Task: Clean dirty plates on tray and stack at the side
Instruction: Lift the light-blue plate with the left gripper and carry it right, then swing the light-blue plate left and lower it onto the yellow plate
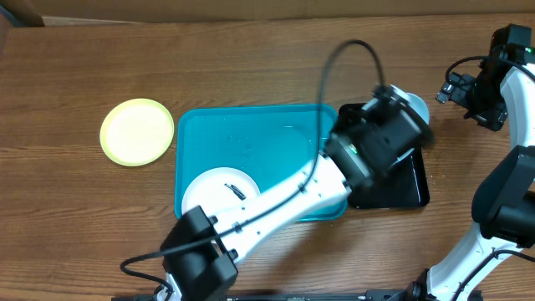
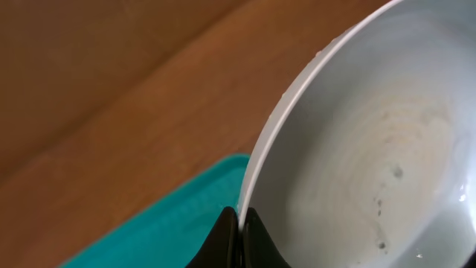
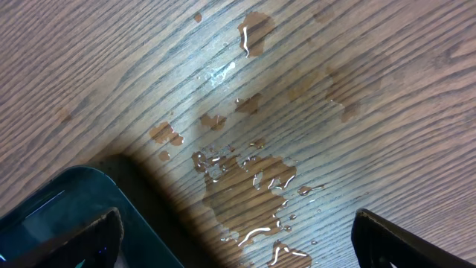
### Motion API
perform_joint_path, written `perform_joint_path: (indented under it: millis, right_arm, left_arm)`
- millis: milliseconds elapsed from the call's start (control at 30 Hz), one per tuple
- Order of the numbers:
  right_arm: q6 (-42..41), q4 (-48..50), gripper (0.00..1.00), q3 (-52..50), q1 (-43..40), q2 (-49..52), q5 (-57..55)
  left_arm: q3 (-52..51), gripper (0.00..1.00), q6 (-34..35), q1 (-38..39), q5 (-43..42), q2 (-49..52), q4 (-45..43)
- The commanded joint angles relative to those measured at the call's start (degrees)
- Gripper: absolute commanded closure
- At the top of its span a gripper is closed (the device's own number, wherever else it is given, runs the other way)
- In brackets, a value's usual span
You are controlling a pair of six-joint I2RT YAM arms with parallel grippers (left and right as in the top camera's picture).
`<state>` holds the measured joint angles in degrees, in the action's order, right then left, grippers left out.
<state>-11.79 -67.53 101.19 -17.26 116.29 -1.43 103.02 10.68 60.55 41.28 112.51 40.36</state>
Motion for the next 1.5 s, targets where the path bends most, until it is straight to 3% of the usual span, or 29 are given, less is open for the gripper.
perform_joint_path:
  millis: [0,167,333,833,1167,1467]
  right_arm:
    - [-0.3,0.2,0.00,0.7,-0.2,-1.2,0.2]
    - [-0.3,0.2,0.00,0.7,-0.2,-1.2,0.2]
    - [-0.3,0.2,0.00,0.7,-0.2,-1.2,0.2]
    - [-0.3,0.2,0.00,0.7,-0.2,-1.2,0.2]
    - [-0.3,0.2,0.00,0.7,-0.2,-1.2,0.2]
    - [-0.3,0.2,0.00,0.7,-0.2,-1.2,0.2]
  left_arm:
    - [1.7,0.96,-6.6,4.1,17.2,-0.8,-2.3]
    - [1.7,0.96,-12.2,8.3,27.5,-0.8,-6.2]
    - [1.7,0.96,-15.0,9.5,32.8,-0.8,-8.6]
    - [1.7,0.96,-14.3,9.2,32.6,-0.8,-9.2]
    - [1.6,0.96,-8.7,7.5,27.4,-0.8,-7.5]
    - [1.6,0.96,6.0,0.6,9.0,-0.8,3.9]
